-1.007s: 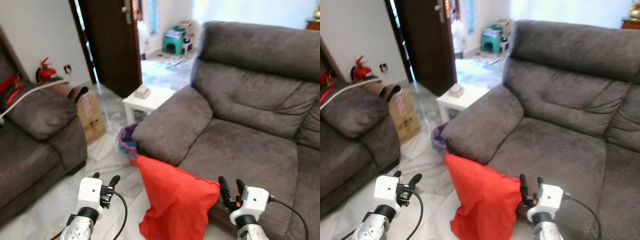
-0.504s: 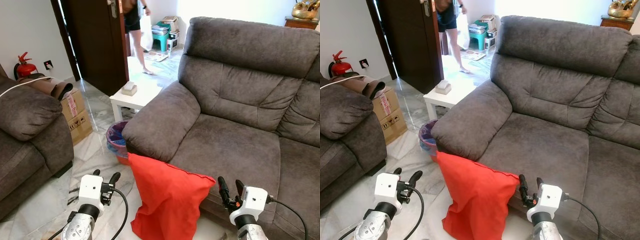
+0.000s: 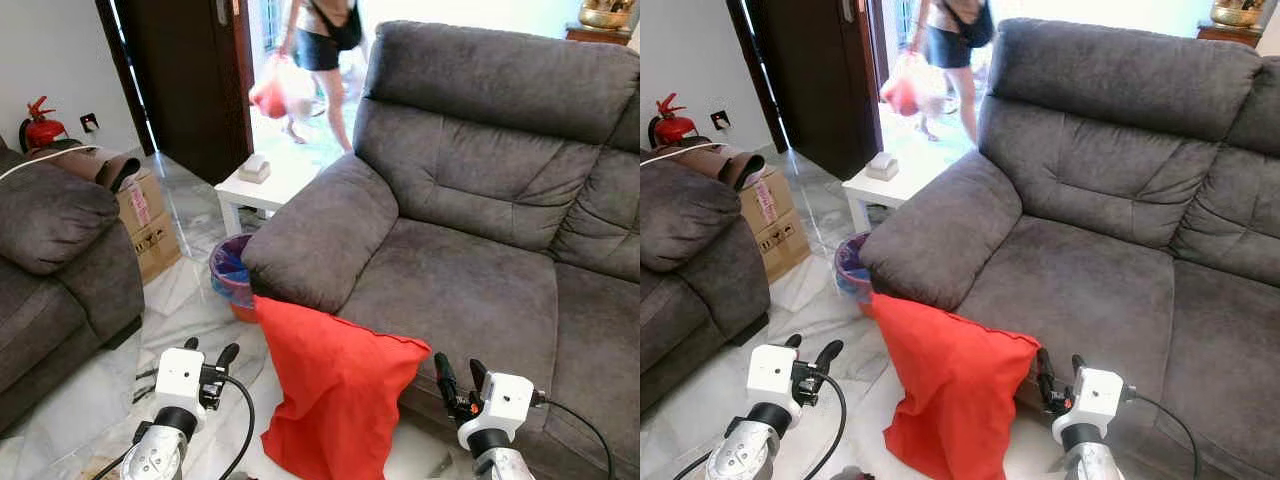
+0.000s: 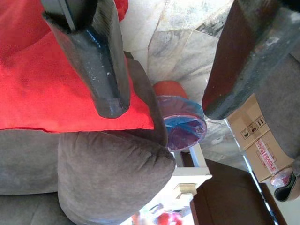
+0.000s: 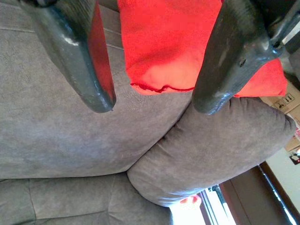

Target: Move the pillow to the sofa from floor

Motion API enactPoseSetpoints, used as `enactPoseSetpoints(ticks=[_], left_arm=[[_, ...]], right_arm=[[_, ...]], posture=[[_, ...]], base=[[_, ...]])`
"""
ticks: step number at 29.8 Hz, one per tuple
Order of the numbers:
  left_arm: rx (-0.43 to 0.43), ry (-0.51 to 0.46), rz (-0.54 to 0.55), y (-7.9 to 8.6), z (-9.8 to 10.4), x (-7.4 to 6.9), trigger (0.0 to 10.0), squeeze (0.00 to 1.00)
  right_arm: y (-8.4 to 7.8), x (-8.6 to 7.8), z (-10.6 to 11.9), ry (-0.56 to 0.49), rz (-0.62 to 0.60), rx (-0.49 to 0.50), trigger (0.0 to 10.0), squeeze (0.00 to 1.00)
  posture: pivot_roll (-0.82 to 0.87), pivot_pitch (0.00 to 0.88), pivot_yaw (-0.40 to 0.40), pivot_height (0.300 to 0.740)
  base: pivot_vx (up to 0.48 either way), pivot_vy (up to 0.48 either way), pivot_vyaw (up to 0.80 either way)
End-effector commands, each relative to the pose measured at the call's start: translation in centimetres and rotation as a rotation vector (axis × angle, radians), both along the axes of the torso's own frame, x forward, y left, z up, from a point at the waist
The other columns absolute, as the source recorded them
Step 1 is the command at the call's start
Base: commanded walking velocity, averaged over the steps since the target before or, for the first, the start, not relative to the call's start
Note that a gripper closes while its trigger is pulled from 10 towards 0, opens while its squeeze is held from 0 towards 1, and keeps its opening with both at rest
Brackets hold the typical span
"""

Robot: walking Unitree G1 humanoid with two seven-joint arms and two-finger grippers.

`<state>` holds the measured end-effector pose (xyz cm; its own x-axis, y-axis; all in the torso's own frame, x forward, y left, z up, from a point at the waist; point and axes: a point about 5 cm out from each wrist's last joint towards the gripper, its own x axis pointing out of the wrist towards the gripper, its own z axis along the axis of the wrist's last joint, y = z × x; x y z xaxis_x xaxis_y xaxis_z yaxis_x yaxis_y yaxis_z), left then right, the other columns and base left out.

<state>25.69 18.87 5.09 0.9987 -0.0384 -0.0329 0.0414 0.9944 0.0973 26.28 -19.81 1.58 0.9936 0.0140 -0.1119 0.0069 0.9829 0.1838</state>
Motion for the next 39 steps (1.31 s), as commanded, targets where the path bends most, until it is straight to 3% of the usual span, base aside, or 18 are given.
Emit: enactPoseSetpoints(ticks=[1,39], left_arm=[[0.008,-0.005,0.008,0.23,0.36,0.08,10.0,0.0],[-0.003,-0.001,0.003,0.28,0.41,0.02,10.0,0.0]], right_arm=[[0.13,0.12,0.0,0.005,0.007,-0.006,10.0,0.0],[0.21,0.26,-0.08,0.016,0.0,-0.01,10.0,0.0]], posture=[[0.0,0.087,0.009,0.643],[0.0,0.086,0.011,0.63]], base=[[0.0,0.0,0.0],[0.0,0.0,0.0]])
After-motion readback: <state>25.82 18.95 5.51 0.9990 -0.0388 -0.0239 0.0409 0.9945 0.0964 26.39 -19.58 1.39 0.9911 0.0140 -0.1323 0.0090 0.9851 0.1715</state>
